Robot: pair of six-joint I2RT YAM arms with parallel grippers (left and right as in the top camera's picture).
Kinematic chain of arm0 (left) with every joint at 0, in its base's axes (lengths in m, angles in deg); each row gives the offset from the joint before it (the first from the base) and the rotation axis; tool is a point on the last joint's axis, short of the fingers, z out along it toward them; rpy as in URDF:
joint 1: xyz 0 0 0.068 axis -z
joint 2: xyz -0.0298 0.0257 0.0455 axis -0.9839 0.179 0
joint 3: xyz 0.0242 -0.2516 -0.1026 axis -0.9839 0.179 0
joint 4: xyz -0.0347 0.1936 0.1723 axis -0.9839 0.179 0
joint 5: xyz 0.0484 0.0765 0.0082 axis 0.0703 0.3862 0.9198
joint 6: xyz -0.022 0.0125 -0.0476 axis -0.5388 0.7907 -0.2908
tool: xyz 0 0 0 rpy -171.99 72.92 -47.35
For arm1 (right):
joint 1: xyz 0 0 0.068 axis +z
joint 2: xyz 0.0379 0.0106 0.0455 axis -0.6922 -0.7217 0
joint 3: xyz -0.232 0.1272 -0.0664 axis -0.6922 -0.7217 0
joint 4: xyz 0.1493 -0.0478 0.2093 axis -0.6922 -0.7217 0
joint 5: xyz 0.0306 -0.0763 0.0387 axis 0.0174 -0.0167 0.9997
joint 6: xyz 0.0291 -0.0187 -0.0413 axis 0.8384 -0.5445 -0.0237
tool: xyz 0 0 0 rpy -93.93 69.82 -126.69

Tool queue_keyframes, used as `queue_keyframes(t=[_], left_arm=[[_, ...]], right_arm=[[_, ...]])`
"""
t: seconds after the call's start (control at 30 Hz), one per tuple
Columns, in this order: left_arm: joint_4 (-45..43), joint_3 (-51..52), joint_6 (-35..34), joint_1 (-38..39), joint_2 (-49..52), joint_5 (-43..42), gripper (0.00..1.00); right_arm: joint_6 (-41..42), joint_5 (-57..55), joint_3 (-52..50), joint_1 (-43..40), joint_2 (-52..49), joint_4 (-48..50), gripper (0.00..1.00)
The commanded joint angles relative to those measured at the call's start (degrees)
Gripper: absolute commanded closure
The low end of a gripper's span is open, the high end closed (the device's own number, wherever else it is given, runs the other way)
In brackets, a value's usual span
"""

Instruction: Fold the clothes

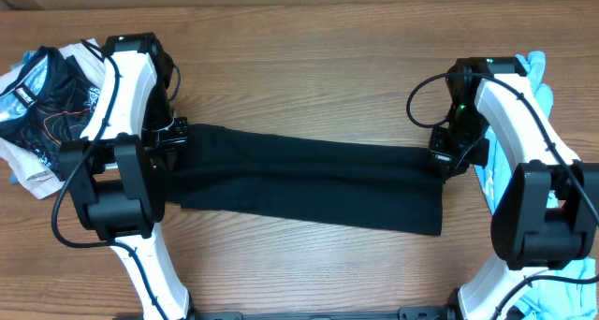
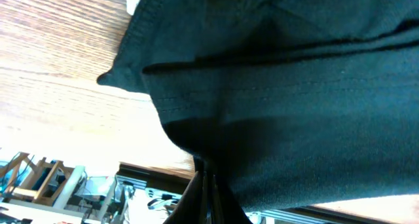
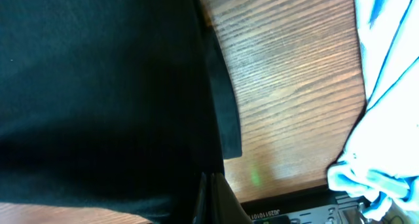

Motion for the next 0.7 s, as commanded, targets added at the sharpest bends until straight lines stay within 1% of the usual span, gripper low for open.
queue_keyframes(t=[0.0, 0.33, 0.67], left_arm=[[0.22, 0.52, -1.90, -0.24, -1.95, 2.03, 0.96], [-0.26, 2.86, -1.86, -0.26, -1.92, 1.95, 0.96], [-7.06, 10.64, -1.92, -0.26, -1.92, 1.36, 0.96]], right_arm=[[-0.44, -0.13, -0.28, -0.02, 1.99, -0.46, 0.96], [-0.44, -0.74, -0.28, 0.00, 1.99, -0.70, 0.96], [-0.44, -0.74, -0.31, 0.00, 1.99, -0.50, 0.95]])
